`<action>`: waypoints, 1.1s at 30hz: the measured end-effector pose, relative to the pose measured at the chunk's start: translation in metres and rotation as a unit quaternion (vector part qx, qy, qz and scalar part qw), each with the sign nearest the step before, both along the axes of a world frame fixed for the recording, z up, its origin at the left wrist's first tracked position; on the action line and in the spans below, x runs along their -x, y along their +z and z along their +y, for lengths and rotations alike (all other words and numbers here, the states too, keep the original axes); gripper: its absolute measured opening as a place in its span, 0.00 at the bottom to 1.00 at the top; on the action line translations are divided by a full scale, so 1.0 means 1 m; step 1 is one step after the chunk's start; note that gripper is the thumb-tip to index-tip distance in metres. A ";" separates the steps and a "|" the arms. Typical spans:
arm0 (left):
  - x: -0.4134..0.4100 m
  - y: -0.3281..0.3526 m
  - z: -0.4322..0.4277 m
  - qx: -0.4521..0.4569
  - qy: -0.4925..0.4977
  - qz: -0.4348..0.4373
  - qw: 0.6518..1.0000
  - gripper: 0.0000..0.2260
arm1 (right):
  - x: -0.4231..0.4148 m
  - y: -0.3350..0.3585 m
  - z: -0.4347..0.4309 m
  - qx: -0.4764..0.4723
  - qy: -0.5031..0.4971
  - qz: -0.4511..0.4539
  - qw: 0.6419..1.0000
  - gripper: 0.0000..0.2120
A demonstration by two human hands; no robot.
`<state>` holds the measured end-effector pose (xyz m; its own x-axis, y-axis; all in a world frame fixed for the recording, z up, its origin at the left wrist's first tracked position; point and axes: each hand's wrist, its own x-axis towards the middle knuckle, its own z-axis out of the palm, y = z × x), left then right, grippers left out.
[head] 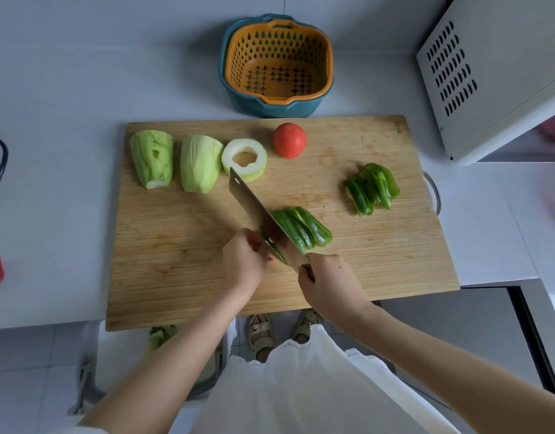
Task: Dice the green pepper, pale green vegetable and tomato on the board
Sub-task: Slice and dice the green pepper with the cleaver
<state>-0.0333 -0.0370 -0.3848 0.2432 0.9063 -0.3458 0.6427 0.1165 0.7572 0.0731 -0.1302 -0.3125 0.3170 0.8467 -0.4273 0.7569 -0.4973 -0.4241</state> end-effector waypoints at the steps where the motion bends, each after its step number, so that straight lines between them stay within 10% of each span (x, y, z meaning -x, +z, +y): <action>1: -0.001 -0.001 0.001 -0.015 -0.018 0.022 0.999 0.07 | -0.001 0.005 -0.003 -0.013 0.008 -0.004 1.000 0.18; 10: -0.001 0.017 0.006 -0.071 -0.054 0.081 0.993 0.15 | -0.045 0.030 -0.038 -0.130 0.024 -0.111 0.985 0.06; 14: -0.031 0.032 -0.003 -0.063 -0.067 0.157 0.983 0.30 | -0.065 0.031 -0.046 -0.143 -0.038 -0.105 0.983 0.19; 26: -0.105 0.036 -0.004 0.017 -0.108 0.373 0.921 0.47 | -0.099 0.020 -0.049 -0.060 -0.124 -0.068 0.988 0.19; 33: -0.079 0.028 0.008 -0.140 -0.300 0.353 0.875 0.47 | -0.102 0.011 -0.046 -0.019 -0.096 -0.061 0.993 0.16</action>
<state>0.0454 -0.0286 -0.3566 0.5200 0.7621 -0.3858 0.8436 -0.5291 0.0918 0.1751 -0.1757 -0.3018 0.5216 0.7803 -0.3450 0.6960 -0.6231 -0.3569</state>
